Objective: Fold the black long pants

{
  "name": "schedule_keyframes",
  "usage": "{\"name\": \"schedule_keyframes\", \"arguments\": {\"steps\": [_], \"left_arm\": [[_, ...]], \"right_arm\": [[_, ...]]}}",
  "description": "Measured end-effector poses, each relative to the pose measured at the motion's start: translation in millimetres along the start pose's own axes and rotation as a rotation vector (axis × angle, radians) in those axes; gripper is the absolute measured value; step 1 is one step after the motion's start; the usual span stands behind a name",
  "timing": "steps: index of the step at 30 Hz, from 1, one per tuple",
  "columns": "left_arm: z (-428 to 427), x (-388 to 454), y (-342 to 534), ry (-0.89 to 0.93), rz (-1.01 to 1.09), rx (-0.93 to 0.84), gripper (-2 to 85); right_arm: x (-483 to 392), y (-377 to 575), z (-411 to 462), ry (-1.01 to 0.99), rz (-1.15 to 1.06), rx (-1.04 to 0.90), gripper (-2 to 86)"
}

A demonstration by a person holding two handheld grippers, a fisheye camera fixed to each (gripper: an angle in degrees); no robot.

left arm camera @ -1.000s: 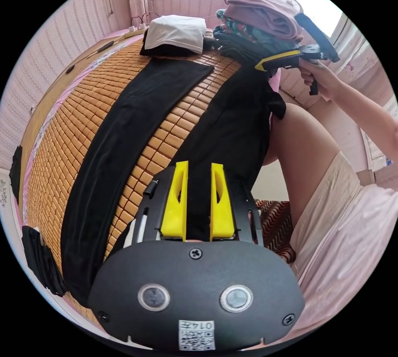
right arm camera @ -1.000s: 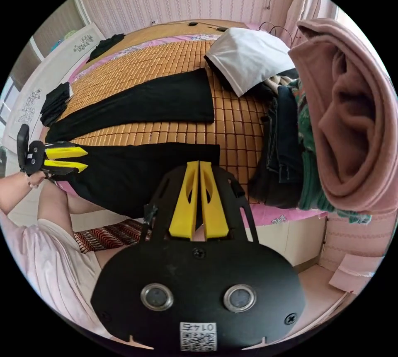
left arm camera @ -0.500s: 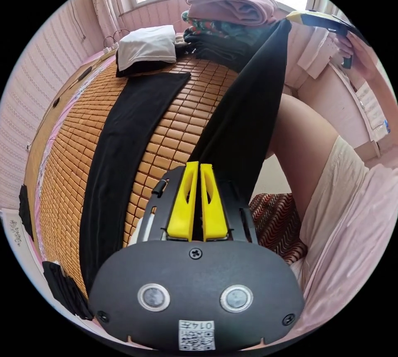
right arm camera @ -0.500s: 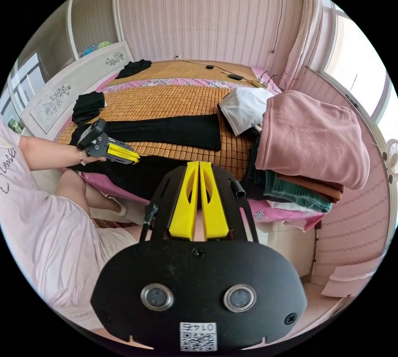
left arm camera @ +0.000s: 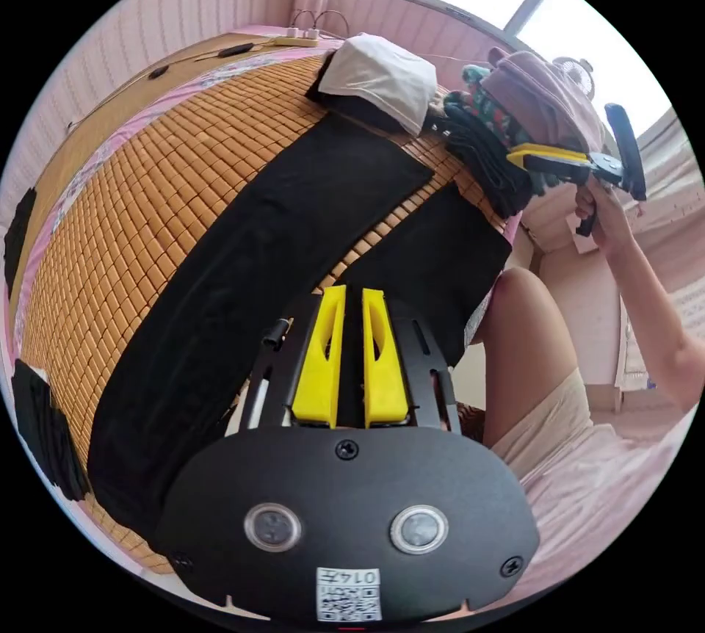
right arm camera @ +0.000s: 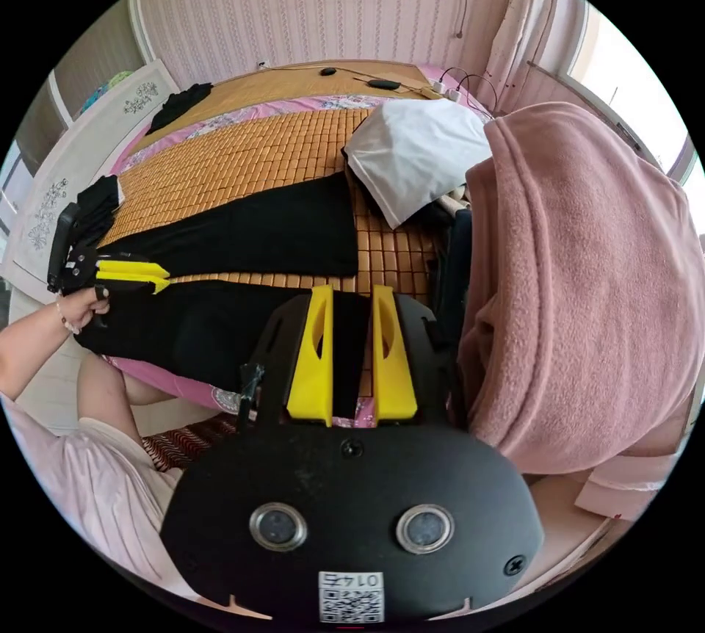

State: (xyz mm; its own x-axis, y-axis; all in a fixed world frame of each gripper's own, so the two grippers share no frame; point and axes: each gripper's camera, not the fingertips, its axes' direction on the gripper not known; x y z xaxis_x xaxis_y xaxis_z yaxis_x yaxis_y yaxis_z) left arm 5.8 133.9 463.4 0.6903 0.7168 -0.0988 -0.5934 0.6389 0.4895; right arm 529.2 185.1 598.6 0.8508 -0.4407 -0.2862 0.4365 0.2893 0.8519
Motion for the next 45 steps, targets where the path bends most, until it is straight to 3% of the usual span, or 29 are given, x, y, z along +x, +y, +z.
{"name": "schedule_keyframes", "arguments": {"steps": [4, 11, 14, 20, 32, 39, 45], "left_arm": [[-34, -20, 38, -0.05, -0.01, 0.07, 3.7], [-25, -39, 133, -0.079, -0.108, -0.11, 4.6], [-10, -54, 155, -0.131, -0.194, -0.177, 3.9], [-19, -77, 170, -0.084, -0.288, -0.136, 2.2], [-43, -89, 221, -0.006, -0.347, -0.088, 0.7], [-89, -104, 275, -0.024, -0.423, 0.057, 1.6], [-148, -162, 354, -0.172, -0.625, 0.198, 3.6]], "right_arm": [[4, 35, 20, 0.028, 0.052, -0.01, 7.6], [2, 86, 96, -0.132, 0.227, -0.217, 9.3], [-8, 80, 110, -0.129, 0.275, -0.221, 3.3], [-27, 63, 92, 0.049, 0.167, -0.145, 0.6], [-95, 40, 152, 0.123, 0.047, -0.293, 3.3], [-190, 5, 159, 0.272, -0.166, -0.231, 4.5], [-292, -56, 184, 0.169, -0.39, -0.165, 4.1]]}}
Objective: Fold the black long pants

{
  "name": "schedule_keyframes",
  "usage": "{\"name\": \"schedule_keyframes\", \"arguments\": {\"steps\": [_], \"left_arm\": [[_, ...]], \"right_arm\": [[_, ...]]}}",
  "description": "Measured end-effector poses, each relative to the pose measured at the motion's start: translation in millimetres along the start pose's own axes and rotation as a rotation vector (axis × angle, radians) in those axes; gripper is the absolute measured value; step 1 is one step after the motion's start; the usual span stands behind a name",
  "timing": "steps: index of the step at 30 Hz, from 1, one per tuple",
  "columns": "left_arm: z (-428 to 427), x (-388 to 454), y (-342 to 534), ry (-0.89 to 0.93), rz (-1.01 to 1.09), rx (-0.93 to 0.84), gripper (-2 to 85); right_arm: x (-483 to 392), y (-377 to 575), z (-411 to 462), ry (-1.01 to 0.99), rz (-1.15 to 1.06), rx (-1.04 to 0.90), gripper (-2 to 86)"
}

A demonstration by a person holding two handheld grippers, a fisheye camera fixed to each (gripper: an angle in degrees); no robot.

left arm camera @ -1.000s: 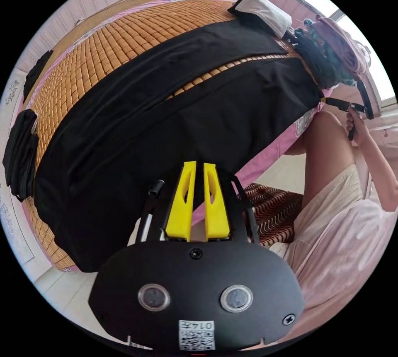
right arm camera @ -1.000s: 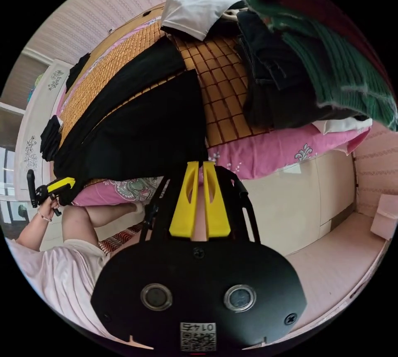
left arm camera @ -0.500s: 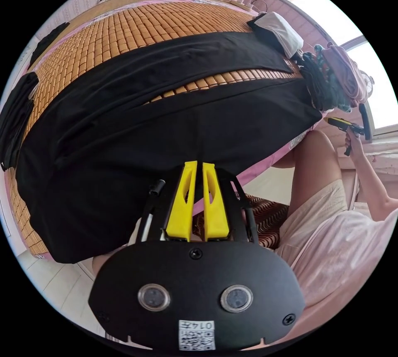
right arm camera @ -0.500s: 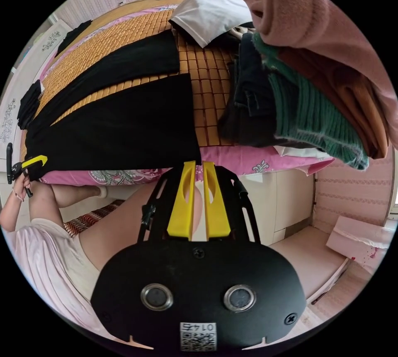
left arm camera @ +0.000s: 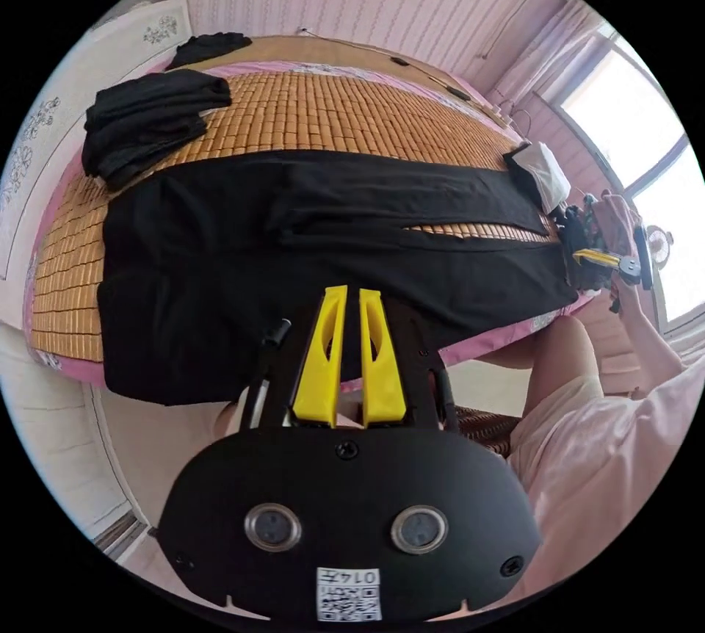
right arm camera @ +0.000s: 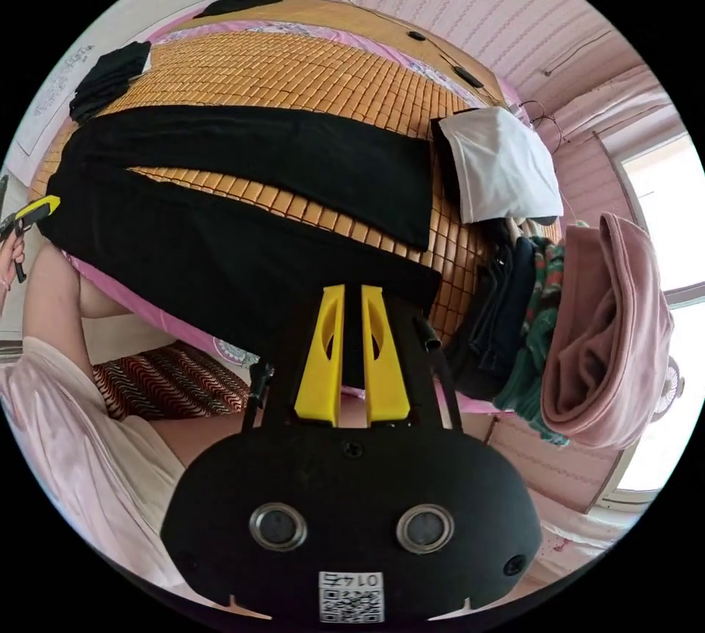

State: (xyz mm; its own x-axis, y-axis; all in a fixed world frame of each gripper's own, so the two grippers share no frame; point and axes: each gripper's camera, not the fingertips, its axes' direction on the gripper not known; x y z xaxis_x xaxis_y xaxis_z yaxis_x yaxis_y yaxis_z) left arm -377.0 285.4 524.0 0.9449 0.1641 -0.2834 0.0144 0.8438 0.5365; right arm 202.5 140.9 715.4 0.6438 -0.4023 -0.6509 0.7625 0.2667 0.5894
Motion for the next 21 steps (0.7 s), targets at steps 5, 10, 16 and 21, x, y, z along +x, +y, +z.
{"name": "schedule_keyframes", "arguments": {"steps": [5, 10, 16, 21], "left_arm": [[-28, -97, -2, -0.156, -0.162, 0.039, 4.8], [-42, -166, -14, -0.21, -0.288, 0.08, 4.5], [-25, -216, -23, -0.209, -0.352, 0.05, 4.2], [-5, -232, -21, -0.256, -0.352, 0.023, 2.0]], "right_arm": [[-69, -89, 8, -0.1, -0.157, 0.061, 0.2], [-172, -186, 11, -0.22, -0.392, 0.101, -0.9], [-285, -265, 26, -0.22, -0.61, 0.074, -1.0], [-317, -299, 62, -0.144, -0.538, -0.015, -1.0]]}}
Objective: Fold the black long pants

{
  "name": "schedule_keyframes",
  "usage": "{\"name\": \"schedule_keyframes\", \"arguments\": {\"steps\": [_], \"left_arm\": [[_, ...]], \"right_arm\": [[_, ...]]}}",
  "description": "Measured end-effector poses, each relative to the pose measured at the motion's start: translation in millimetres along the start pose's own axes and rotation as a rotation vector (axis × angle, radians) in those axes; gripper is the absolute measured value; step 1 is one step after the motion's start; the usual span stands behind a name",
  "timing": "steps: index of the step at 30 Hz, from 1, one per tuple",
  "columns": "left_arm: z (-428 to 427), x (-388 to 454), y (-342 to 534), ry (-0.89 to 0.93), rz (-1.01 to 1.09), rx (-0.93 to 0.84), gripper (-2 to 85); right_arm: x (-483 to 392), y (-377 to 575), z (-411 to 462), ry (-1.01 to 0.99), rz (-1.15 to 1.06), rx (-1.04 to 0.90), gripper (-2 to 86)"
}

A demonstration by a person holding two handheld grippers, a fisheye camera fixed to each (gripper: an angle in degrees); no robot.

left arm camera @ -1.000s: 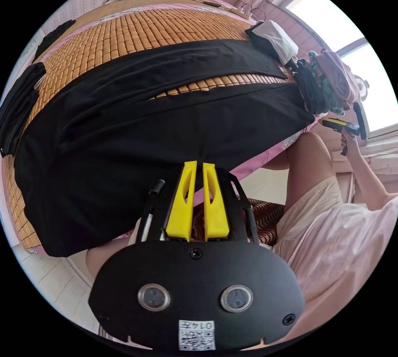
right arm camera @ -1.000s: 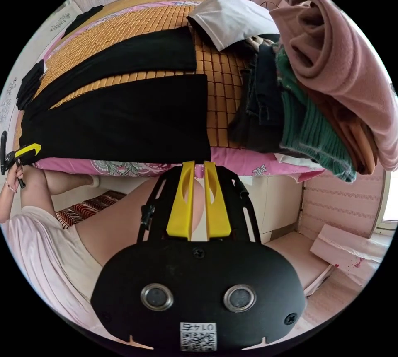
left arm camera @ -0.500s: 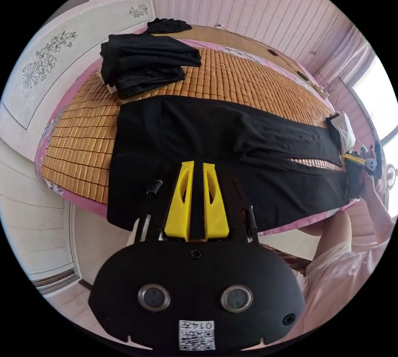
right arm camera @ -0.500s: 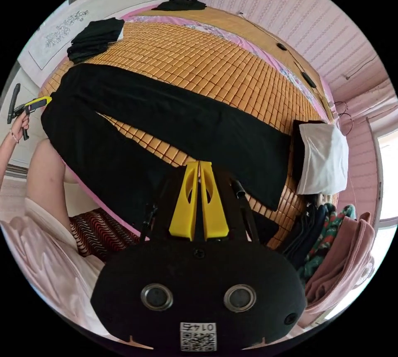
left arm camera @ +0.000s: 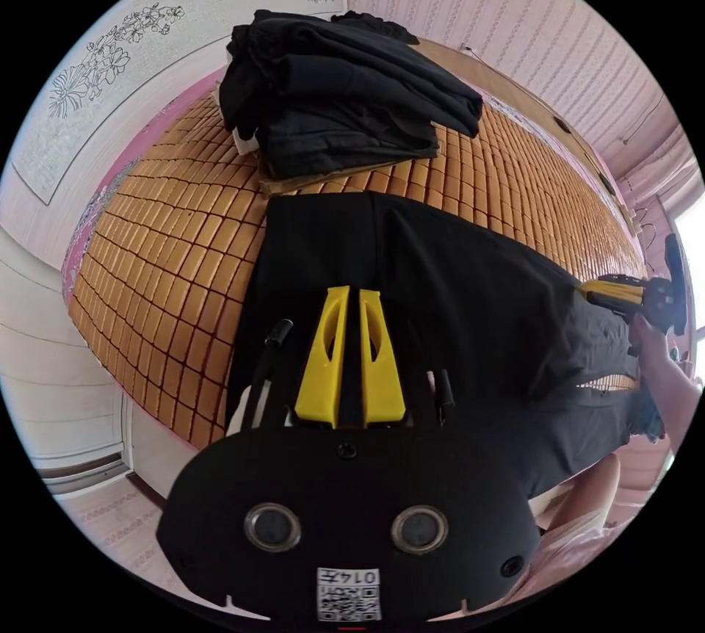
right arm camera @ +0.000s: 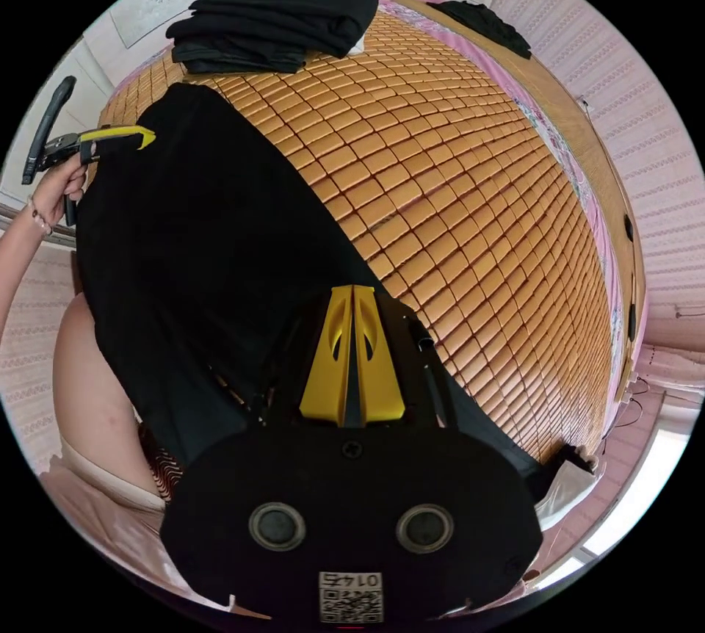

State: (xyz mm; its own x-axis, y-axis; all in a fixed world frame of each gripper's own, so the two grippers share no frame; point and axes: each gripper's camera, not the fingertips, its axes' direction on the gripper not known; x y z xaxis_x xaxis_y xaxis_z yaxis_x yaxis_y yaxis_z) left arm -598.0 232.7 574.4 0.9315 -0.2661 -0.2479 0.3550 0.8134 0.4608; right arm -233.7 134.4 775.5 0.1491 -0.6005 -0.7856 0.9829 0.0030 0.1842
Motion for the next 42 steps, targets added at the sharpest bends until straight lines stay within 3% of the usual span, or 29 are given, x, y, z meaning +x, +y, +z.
{"name": "schedule_keyframes", "arguments": {"steps": [6, 9, 11, 15, 19, 22, 26, 30, 32, 42], "left_arm": [[-2, -29, 1, -0.007, 0.037, 0.005, 0.7], [-6, -45, 6, 0.029, -0.024, 0.006, 1.4], [-18, -61, 24, 0.094, -0.101, 0.057, 2.9], [-49, -79, 74, 0.198, -0.128, 0.159, 3.2], [-91, -84, 152, 0.149, -0.025, 0.252, 0.7], [-117, -85, 204, 0.062, -0.003, 0.323, -0.7], [-120, -99, 247, 0.14, -0.086, 0.275, -0.9], [-120, -110, 258, 0.274, -0.119, 0.17, -0.8], [-125, -116, 264, 0.339, -0.13, 0.228, -0.5], [-136, -147, 279, 0.305, -0.03, 0.211, 6.7]], "right_arm": [[14, -7, 0, -0.014, -0.004, 0.039, -0.9], [17, 2, -7, -0.021, -0.007, 0.015, -1.0], [22, 26, -27, -0.009, 0.036, 0.101, -1.0], [32, 137, -80, 0.016, 0.131, 0.27, -1.0], [23, 294, -128, 0.229, 0.271, 0.42, -1.0], [17, 384, -137, 0.297, 0.351, 0.342, -0.9], [21, 470, -134, 0.29, 0.512, 0.258, -0.7], [34, 552, -134, 0.208, 0.717, 0.275, -0.7], [43, 584, -132, 0.137, 0.784, 0.279, -0.8], [108, 730, -114, 0.083, 1.035, 0.267, 3.8]]}}
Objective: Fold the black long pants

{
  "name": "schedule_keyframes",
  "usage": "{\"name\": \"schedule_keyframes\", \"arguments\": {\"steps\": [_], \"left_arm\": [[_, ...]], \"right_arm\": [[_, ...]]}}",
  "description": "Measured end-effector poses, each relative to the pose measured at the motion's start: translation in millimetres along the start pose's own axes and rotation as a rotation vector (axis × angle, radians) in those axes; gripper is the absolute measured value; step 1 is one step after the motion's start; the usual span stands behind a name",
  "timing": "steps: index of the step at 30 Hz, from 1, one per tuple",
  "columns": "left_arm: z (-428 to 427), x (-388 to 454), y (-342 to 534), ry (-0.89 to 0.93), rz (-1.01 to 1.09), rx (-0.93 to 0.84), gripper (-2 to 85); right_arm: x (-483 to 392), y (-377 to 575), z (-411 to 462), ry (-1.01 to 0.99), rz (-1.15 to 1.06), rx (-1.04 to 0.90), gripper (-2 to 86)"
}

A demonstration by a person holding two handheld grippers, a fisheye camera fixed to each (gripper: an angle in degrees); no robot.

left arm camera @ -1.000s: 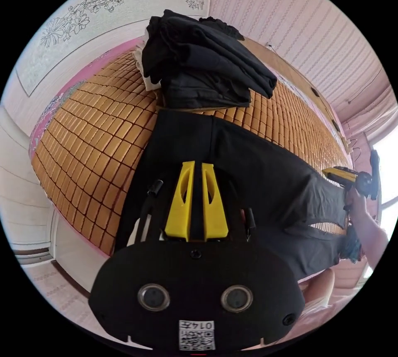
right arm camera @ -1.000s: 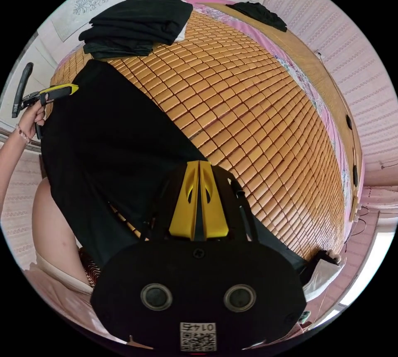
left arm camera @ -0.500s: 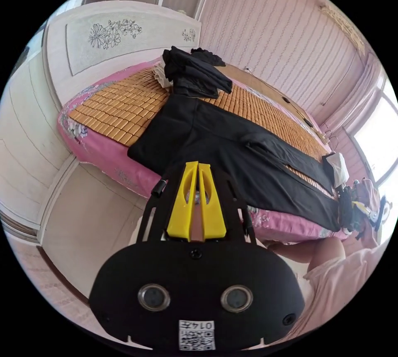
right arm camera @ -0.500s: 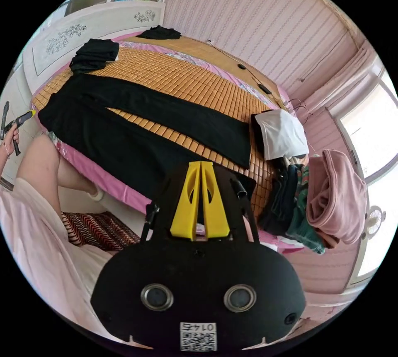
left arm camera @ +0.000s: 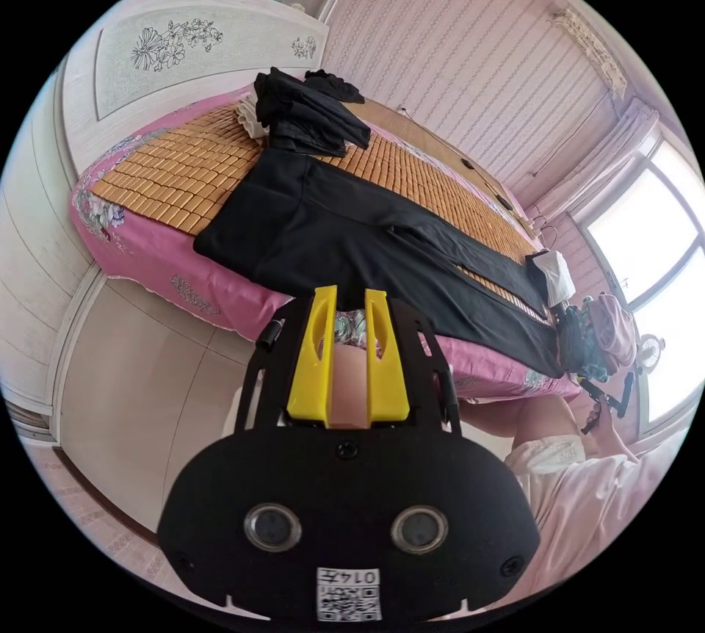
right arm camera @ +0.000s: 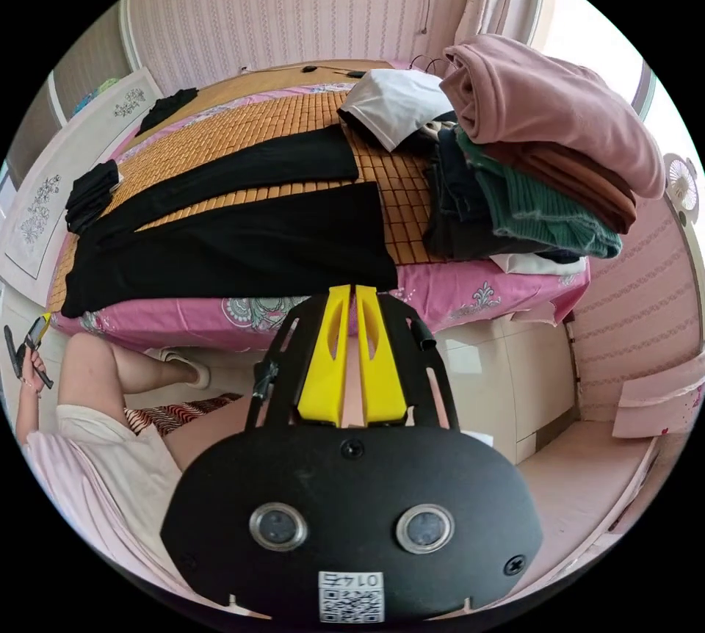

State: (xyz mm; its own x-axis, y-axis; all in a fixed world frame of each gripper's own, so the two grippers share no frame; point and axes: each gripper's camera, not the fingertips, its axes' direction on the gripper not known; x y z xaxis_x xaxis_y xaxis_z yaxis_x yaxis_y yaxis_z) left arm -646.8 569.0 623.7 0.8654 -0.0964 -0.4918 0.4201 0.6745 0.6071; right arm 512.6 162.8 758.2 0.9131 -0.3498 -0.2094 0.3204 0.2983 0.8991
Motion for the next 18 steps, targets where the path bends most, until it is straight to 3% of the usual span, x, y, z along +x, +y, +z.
{"name": "schedule_keyframes", "arguments": {"steps": [4, 10, 18], "left_arm": [[-4, -29, 3, 0.023, -0.062, -0.012, 7.5], [6, -76, 6, 0.084, -0.264, -0.052, 7.0], [7, -117, 2, 0.142, -0.471, 0.016, 7.6]], "right_arm": [[62, -9, 13, -0.166, 0.082, -0.03, 11.2], [141, -26, 47, -0.395, 0.251, -0.148, 13.2], [193, -39, 66, -0.447, 0.397, -0.166, 11.9]]}}
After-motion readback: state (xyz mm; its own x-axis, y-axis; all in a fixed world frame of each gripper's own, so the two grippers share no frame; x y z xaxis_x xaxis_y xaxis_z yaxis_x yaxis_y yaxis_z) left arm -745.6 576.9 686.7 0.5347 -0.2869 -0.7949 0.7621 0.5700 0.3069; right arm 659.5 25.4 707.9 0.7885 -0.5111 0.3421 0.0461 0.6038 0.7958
